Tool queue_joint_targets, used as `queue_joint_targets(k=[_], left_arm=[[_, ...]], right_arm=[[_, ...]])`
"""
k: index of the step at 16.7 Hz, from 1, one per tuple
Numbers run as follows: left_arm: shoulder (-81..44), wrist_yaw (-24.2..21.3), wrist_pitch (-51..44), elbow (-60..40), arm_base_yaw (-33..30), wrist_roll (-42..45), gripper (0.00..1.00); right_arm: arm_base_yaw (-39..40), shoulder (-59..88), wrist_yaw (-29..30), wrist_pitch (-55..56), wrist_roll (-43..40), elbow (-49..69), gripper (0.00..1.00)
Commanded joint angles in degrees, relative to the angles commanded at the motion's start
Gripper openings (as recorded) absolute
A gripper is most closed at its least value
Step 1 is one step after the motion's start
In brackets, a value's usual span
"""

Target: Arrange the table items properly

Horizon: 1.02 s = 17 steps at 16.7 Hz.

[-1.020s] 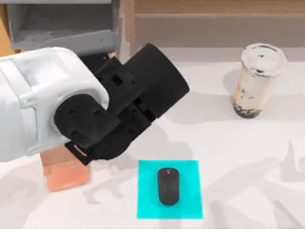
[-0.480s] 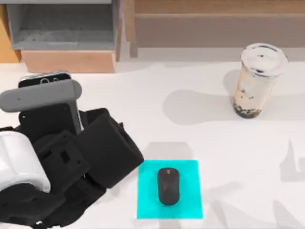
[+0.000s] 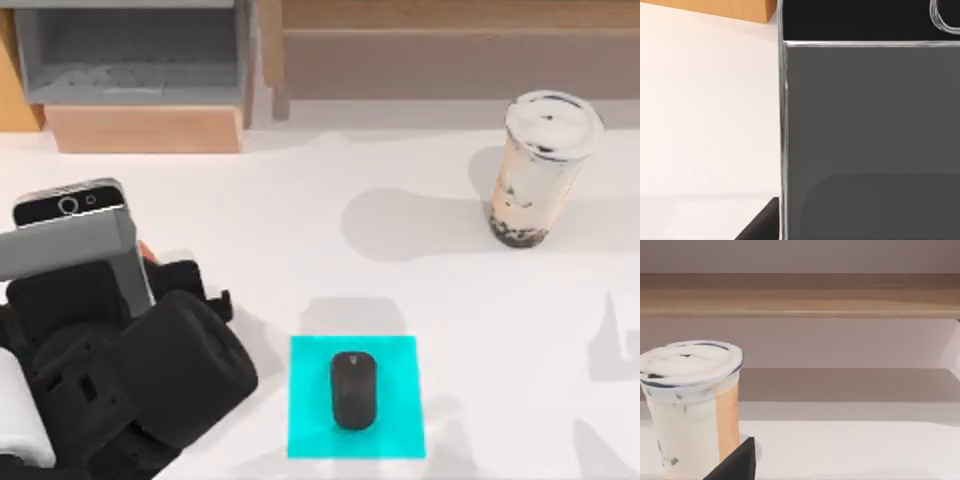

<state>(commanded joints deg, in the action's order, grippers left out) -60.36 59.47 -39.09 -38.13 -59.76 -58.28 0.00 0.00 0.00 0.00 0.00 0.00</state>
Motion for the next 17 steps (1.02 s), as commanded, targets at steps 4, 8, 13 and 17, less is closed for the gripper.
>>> queue_joint_targets(k=[4,8,13,17], left_arm=[[-0.2,0.0,-0.2,-0.1,0.2,0.1,0.0],[1.6,0.9,-0.1,0.7,-0.2,2.5,0.0],[4.8,3.4,0.3,1.4,-1.1,7.5,0.0],[6.1,5.0,1.2,0.3,-1.3,9.7,0.0]], right_arm=[[0.0,0.0,0.0,0.0,0.0,0.0,1.0],[0.0,0.0,0.0,0.0,0.0,0.0,1.0],[0.0,0.0,0.0,0.0,0.0,0.0,1.0],[0.0,0.0,0.0,0.0,0.0,0.0,1.0]])
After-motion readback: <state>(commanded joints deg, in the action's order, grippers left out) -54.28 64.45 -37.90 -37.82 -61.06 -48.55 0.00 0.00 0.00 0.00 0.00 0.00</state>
